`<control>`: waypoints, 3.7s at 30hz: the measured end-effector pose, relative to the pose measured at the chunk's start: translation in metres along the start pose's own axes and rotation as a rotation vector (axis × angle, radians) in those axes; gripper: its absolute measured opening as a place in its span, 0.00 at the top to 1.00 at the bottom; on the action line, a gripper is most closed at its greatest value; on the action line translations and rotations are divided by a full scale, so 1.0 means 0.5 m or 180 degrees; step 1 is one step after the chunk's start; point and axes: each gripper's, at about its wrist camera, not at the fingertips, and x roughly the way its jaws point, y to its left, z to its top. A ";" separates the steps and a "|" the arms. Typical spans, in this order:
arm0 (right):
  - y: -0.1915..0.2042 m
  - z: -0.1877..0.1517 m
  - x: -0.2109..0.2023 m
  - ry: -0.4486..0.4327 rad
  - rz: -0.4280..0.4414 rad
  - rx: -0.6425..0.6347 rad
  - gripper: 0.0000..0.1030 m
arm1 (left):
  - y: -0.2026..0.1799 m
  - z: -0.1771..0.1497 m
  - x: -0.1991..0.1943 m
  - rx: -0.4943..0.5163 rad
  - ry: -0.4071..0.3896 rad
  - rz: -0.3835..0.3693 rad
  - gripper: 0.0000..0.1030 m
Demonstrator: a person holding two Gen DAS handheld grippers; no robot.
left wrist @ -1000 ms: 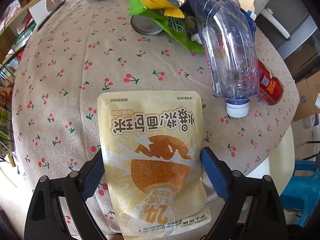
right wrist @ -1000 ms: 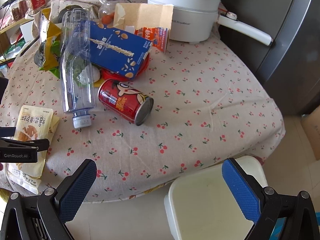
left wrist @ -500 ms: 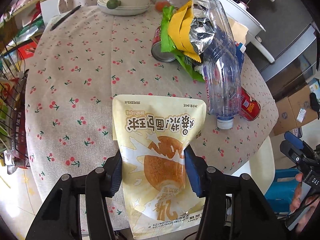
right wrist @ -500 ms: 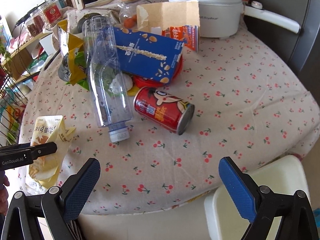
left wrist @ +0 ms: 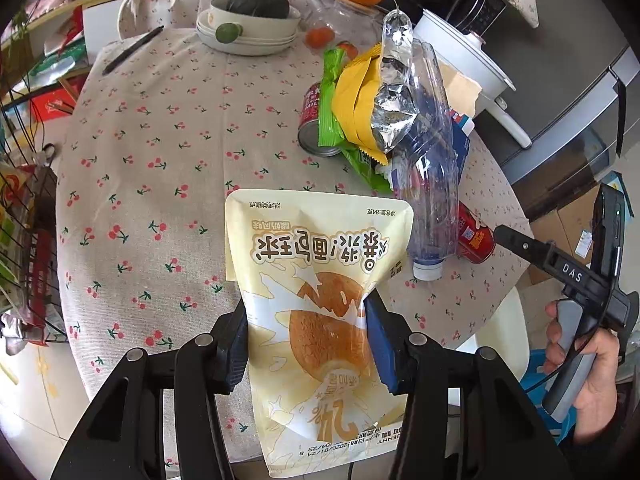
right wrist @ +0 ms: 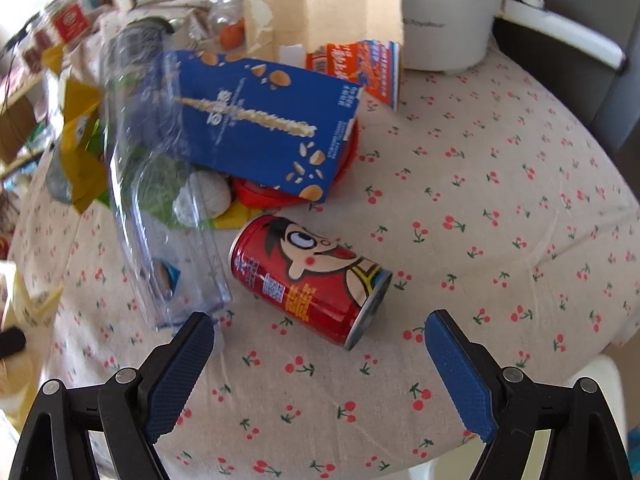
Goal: Collect trash
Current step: 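Grasp the clear plastic bottle with the right gripper and lift it, then carry the pouch and bottle to the white bin, releasing the pouch from the left gripper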
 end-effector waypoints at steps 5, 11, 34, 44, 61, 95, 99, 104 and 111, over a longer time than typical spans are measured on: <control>0.009 0.036 0.027 0.0087 0.0093 0.0383 0.12 | -0.011 0.004 0.004 0.0025 -0.0003 -0.0004 0.48; 0.016 0.061 0.063 0.0069 -0.0086 0.0588 0.11 | -0.009 0.000 0.002 0.0053 -0.0007 0.0030 0.48; 0.093 0.121 0.022 -0.0148 0.0412 -0.0134 0.12 | 0.032 0.029 -0.017 -0.0114 -0.0172 0.0092 0.48; 0.216 0.075 0.112 0.0041 0.0253 -0.0775 0.23 | 0.031 0.024 -0.023 -0.0082 -0.0191 0.0132 0.48; 0.197 0.081 0.048 -0.0106 0.0109 -0.0418 0.36 | 0.047 0.017 -0.053 -0.0173 -0.0261 0.0057 0.48; -0.204 -0.152 -0.318 -0.0680 -0.0079 0.0639 0.36 | -0.334 -0.072 0.002 0.0947 -0.0020 -0.0540 0.48; -0.279 -0.188 -0.360 -0.0736 -0.0244 0.0818 0.36 | -0.440 -0.104 0.046 0.1206 0.0088 -0.0695 0.48; -0.359 -0.228 -0.401 -0.0810 -0.0501 0.0931 0.36 | -0.577 -0.148 0.110 0.1467 0.0190 -0.0960 0.48; -0.447 -0.281 -0.424 -0.0755 -0.0756 0.1079 0.36 | -0.693 -0.196 0.211 0.1680 0.0284 -0.1171 0.48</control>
